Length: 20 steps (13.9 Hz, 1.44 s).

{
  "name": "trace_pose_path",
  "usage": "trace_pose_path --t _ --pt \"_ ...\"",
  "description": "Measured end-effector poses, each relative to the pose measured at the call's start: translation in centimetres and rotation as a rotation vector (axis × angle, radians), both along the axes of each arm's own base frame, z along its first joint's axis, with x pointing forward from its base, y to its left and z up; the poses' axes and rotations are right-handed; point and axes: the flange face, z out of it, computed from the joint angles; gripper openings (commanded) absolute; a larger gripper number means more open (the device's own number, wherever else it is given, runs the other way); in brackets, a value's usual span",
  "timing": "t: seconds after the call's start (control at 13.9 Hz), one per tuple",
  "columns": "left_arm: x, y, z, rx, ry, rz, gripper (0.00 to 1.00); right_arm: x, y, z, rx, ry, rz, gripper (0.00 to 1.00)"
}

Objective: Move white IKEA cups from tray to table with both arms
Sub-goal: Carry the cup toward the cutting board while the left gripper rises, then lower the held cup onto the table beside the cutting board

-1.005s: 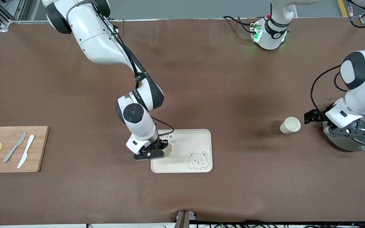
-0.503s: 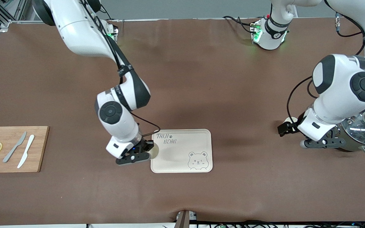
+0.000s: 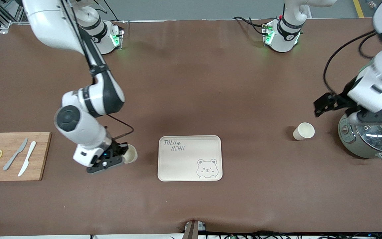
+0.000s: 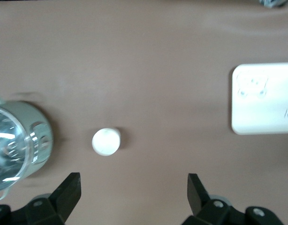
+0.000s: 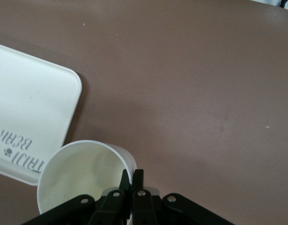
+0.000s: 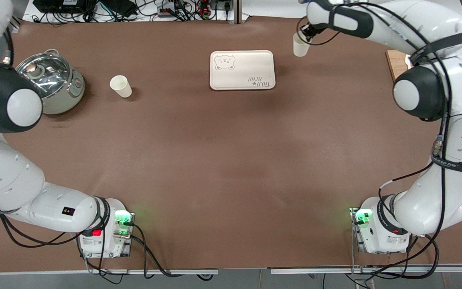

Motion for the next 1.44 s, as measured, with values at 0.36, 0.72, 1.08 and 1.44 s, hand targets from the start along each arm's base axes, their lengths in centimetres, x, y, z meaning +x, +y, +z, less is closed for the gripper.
trace_pose_path --t 0.36,0.72,1.08,1.44 --pt "-3.1 6.5 3.4 -0.008 0.043 -0.059 1.00 -0.8 -10.1 -1.4 -0.001 0.035 0.146 0.00" --pt "-4.5 4.0 3.5 -0.007 0.083 -0.102 1.00 -0.8 -16.9 -2.5 0.021 0.030 0.219 0.00" --pt "-4.6 4.6 2.8 -0.006 0.099 -0.092 1.00 -0.5 -20.3 -5.5 0.030 -0.006 0.266 0.00" --pt "-4.4 7.3 2.1 -0.007 0.114 -0.051 1.00 -0.1 -20.3 -10.1 0.014 -0.020 0.275 0.00"
